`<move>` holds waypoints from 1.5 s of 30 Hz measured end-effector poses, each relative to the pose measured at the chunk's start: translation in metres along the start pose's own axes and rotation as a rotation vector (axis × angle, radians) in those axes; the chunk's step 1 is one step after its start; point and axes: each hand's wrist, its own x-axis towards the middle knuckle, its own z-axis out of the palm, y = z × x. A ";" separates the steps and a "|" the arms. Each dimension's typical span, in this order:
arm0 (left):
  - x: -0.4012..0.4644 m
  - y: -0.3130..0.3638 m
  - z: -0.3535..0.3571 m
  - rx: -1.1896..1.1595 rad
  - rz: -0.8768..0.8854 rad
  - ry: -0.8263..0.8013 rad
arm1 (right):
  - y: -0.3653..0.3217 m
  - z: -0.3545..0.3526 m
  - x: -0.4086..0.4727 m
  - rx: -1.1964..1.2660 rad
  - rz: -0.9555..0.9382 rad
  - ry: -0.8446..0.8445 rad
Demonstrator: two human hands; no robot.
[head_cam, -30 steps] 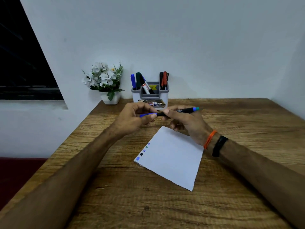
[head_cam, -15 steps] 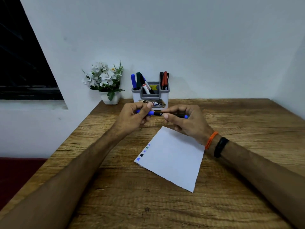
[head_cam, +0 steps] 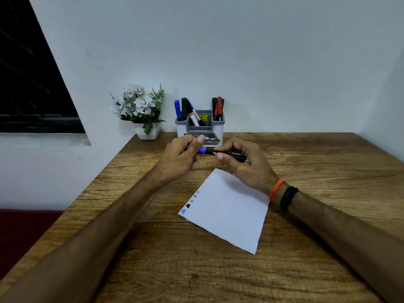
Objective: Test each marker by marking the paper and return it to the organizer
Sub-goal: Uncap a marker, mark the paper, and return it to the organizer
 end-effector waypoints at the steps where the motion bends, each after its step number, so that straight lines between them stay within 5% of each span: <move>1: 0.001 0.003 -0.002 -0.050 0.000 -0.005 | -0.002 0.000 0.001 0.039 0.020 -0.005; 14: -0.001 0.021 -0.011 -0.400 -0.008 0.201 | -0.035 0.003 0.011 -0.254 -0.001 0.075; 27: -0.007 0.033 0.000 -0.318 0.044 0.234 | -0.048 -0.001 0.011 -0.393 -0.171 -0.021; 30: -0.004 0.018 -0.006 -0.126 -0.038 0.227 | -0.049 -0.004 0.017 -0.340 -0.128 0.010; 35: -0.003 -0.017 -0.016 0.681 -0.117 0.053 | -0.049 -0.007 0.046 -0.285 -0.077 0.075; 39: 0.004 -0.042 -0.014 0.851 -0.176 -0.089 | -0.052 -0.005 0.080 -0.283 -0.118 0.135; 45: 0.007 -0.053 -0.014 0.875 -0.170 -0.083 | -0.045 0.017 0.125 -0.287 -0.153 0.164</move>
